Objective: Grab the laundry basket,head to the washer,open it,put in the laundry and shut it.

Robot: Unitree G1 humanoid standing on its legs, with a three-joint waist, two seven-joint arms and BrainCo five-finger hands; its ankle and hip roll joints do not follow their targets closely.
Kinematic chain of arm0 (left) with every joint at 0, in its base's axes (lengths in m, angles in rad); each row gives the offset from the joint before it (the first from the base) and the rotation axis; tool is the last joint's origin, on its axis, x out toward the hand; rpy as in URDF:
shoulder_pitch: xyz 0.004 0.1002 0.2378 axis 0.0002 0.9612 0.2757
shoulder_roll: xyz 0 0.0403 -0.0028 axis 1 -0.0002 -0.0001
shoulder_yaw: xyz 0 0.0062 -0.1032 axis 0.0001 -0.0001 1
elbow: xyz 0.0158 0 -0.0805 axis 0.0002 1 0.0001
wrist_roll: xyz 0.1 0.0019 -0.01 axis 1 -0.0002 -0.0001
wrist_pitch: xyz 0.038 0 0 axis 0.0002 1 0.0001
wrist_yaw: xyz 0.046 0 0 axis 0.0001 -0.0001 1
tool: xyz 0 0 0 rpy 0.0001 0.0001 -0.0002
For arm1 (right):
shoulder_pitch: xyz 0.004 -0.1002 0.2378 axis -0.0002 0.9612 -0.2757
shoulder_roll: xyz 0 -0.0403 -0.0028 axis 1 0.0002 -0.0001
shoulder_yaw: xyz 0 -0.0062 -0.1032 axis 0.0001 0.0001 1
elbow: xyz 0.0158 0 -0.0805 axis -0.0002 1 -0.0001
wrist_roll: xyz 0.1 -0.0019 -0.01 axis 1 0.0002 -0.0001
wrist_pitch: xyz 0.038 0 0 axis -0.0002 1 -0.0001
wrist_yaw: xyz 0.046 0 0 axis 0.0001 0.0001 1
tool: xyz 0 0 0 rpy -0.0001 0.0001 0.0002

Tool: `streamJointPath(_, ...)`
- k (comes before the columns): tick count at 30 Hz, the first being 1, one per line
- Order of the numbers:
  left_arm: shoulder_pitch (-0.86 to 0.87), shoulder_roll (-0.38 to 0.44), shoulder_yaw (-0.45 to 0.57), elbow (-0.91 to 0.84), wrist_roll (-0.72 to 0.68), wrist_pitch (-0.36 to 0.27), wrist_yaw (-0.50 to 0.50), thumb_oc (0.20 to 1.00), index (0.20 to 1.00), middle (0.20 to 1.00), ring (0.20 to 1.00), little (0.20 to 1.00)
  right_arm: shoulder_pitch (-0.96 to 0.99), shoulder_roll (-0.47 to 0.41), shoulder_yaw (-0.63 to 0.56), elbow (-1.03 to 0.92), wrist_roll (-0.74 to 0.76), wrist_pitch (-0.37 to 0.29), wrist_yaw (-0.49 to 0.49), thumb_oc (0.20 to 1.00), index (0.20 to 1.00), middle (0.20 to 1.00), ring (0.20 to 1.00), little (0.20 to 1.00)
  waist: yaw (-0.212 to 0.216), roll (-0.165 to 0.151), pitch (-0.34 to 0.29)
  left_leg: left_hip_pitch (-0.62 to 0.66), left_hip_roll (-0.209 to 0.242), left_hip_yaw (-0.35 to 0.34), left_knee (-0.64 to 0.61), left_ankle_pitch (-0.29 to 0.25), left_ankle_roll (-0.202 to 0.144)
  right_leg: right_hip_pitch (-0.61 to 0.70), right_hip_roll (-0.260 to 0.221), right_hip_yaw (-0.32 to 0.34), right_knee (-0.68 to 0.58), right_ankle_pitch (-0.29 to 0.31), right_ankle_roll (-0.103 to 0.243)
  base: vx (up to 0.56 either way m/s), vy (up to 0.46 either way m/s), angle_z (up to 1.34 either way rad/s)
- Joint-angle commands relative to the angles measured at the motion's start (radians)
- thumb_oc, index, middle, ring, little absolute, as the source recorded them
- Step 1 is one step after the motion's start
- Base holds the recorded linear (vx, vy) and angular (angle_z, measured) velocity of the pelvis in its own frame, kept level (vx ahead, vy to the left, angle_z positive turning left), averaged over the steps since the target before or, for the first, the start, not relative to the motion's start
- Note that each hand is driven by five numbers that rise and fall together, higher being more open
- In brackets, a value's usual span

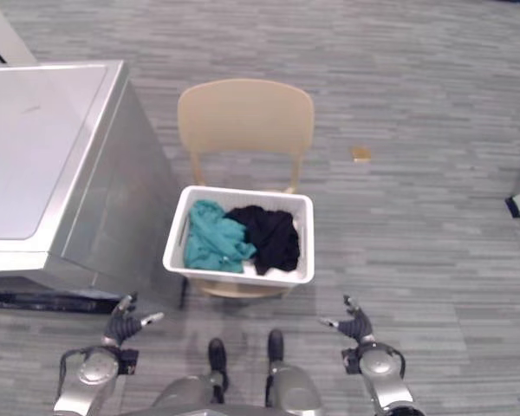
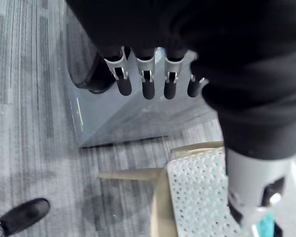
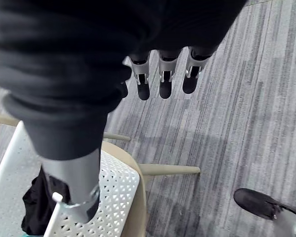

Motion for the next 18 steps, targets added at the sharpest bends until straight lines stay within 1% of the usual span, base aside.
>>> streamJointPath(1,-0.003,0.036,0.04,0.014,0.033,-0.018,0.012,1.0,1.0,1.0,1.0,1.0,-0.024,0.009,0.012,-0.038,-0.011,-0.036,0.008,1.0,1.0,1.0,1.0,1.0,0.017,-0.002,-0.011,0.001,0.0,-0.04,-0.001,-0.063,-0.048,0.001,-0.017,0.041,0.193,-0.182,0.072,-0.02,-0.142,0.22)
streamJointPath(2,-0.007,0.024,0.055,0.083,0.036,-0.011,0.024,1.0,1.0,1.0,1.0,1.0,-0.029,0.019,0.035,-0.015,-0.004,-0.029,0.021,1.0,1.0,1.0,1.0,1.0,0.03,-0.015,-0.017,-0.01,-0.01,-0.051,0.001,-0.049,-0.054,0.055,0.004,0.063,0.117,-0.205,0.042,-0.02,-0.198,0.18)
streamJointPath(4,-0.031,0.007,0.069,0.19,0.015,-0.006,0.043,1.0,1.0,1.0,1.0,1.0,-0.047,0.024,0.059,0.031,0.001,-0.024,0.022,1.0,1.0,1.0,1.0,1.0,0.038,-0.018,-0.017,-0.047,-0.004,-0.06,0.034,-0.034,-0.069,0.068,0.025,0.09,0.069,-0.202,0.021,-0.05,-0.216,0.11)
streamJointPath(5,-0.042,-0.002,0.072,0.224,0.0,-0.006,0.05,1.0,1.0,1.0,1.0,1.0,-0.053,0.024,0.066,0.041,0.004,-0.021,0.021,1.0,1.0,1.0,1.0,1.0,0.042,-0.017,-0.011,-0.07,-0.003,-0.064,0.06,-0.034,-0.075,0.072,0.026,0.086,0.047,-0.196,0.013,-0.12,-0.183,0.33)
streamJointPath(6,-0.061,-0.018,0.066,0.269,-0.009,-0.008,0.058,1.0,1.0,1.0,1.0,1.0,-0.058,0.026,0.074,0.046,0.015,-0.02,0.015,1.0,1.0,1.0,1.0,1.0,0.043,-0.014,-0.002,-0.11,-0.001,-0.069,0.101,-0.034,-0.084,0.087,0.022,0.065,-0.001,-0.193,0.002,-0.1,-0.132,0.43)
streamJointPath(7,-0.062,-0.019,0.066,0.269,-0.009,-0.008,0.058,1.0,1.0,1.0,1.0,1.0,-0.058,0.026,0.074,0.046,0.015,-0.021,0.015,1.0,1.0,1.0,1.0,1.0,0.041,-0.013,-0.002,-0.111,-0.001,-0.071,0.103,-0.035,-0.084,0.088,0.022,0.063,-0.002,-0.193,0.002,-0.11,-0.102,0.77)
streamJointPath(8,-0.07,-0.027,0.061,0.29,-0.013,-0.01,0.061,1.0,1.0,1.0,1.0,1.0,-0.062,0.028,0.077,0.06,0.021,-0.022,0.011,1.0,1.0,1.0,1.0,1.0,0.039,-0.011,0.004,-0.132,0.001,-0.071,0.123,-0.032,-0.091,0.094,0.019,0.047,-0.019,-0.193,-0.002,-0.14,-0.006,0.79)
streamJointPath(9,-0.083,-0.048,0.058,0.319,-0.035,-0.013,0.068,1.0,1.0,1.0,1.0,1.0,-0.073,0.033,0.074,0.079,0.035,-0.019,-0.004,1.0,1.0,1.0,1.0,1.0,0.036,-0.01,0.013,-0.159,0.021,-0.047,0.148,-0.022,-0.11,0.094,0.004,0.018,-0.036,-0.186,-0.005,-0.17,0.025,0.75)
streamJointPath(10,-0.087,-0.055,0.058,0.33,-0.039,-0.014,0.07,1.0,1.0,1.0,1.0,1.0,-0.077,0.035,0.074,0.084,0.039,-0.018,-0.008,1.0,1.0,1.0,1.0,1.0,0.035,-0.011,0.011,-0.15,0.033,-0.042,0.145,-0.029,-0.111,0.093,-0.004,0.01,-0.042,-0.179,-0.002,-0.12,0.046,0.72)
streamJointPath(12,-0.087,-0.059,0.054,0.339,-0.039,-0.016,0.07,1.0,1.0,1.0,1.0,1.0,-0.076,0.038,0.075,0.087,0.041,-0.021,-0.011,1.0,1.0,1.0,1.0,1.0,0.032,-0.014,0.007,-0.139,0.04,-0.043,0.143,-0.038,-0.109,0.094,-0.012,0.001,-0.044,-0.174,0.001,-0.04,0.087,0.69)
streamJointPath(13,-0.094,-0.069,0.047,0.34,-0.043,-0.018,0.076,1.0,1.0,1.0,1.0,1.0,-0.077,0.043,0.074,0.095,0.042,-0.024,-0.012,1.0,1.0,1.0,1.0,1.0,0.025,-0.024,0.003,-0.116,0.069,-0.049,0.151,-0.056,-0.113,0.088,-0.04,-0.022,-0.046,-0.159,0.009,-0.05,0.117,0.49)
streamJointPath(14,-0.094,-0.069,0.047,0.34,-0.043,-0.018,0.076,1.0,1.0,1.0,1.0,1.0,-0.077,0.043,0.074,0.095,0.042,-0.024,-0.012,1.0,1.0,1.0,1.0,1.0,0.023,-0.023,0.004,-0.115,0.069,-0.05,0.153,-0.057,-0.113,0.09,-0.04,-0.023,-0.046,-0.16,0.009,-0.1,0.232,0.5)
streamJointPath(15,-0.107,-0.077,0.042,0.334,-0.051,-0.021,0.084,1.0,1.0,1.0,1.0,1.0,-0.075,0.042,0.065,0.103,0.046,-0.022,-0.017,1.0,1.0,1.0,1.0,1.0,0.009,-0.03,-0.002,-0.085,0.132,-0.036,0.158,-0.055,-0.121,0.079,-0.079,-0.06,-0.052,-0.153,0.018,-0.06,0.232,0.34)
streamJointPath(16,-0.11,-0.082,0.035,0.329,-0.055,-0.023,0.085,1.0,1.0,1.0,1.0,1.0,-0.073,0.041,0.063,0.109,0.047,-0.021,-0.018,1.0,1.0,1.0,1.0,1.0,0.001,-0.028,-0.009,-0.066,0.16,-0.031,0.149,-0.048,-0.127,0.079,-0.091,-0.077,-0.053,-0.153,0.021,-0.06,0.23,0.71)
streamJointPath(17,-0.11,-0.083,0.035,0.329,-0.055,-0.023,0.085,1.0,1.0,1.0,1.0,1.0,-0.073,0.041,0.063,0.109,0.047,-0.021,-0.018,1.0,1.0,1.0,1.0,1.0,0.0,-0.027,-0.007,-0.064,0.161,-0.033,0.149,-0.049,-0.128,0.083,-0.091,-0.079,-0.053,-0.154,0.021,0.02,0.208,0.68)
streamJointPath(18,-0.115,-0.084,0.029,0.323,-0.057,-0.027,0.088,1.0,1.0,1.0,1.0,1.0,-0.069,0.039,0.055,0.12,0.048,-0.021,-0.021,1.0,1.0,1.0,1.0,1.0,-0.006,-0.026,-0.017,-0.05,0.189,-0.023,0.135,-0.037,-0.14,0.087,-0.105,-0.096,-0.058,-0.153,0.029,0.04,0.246,0.77)
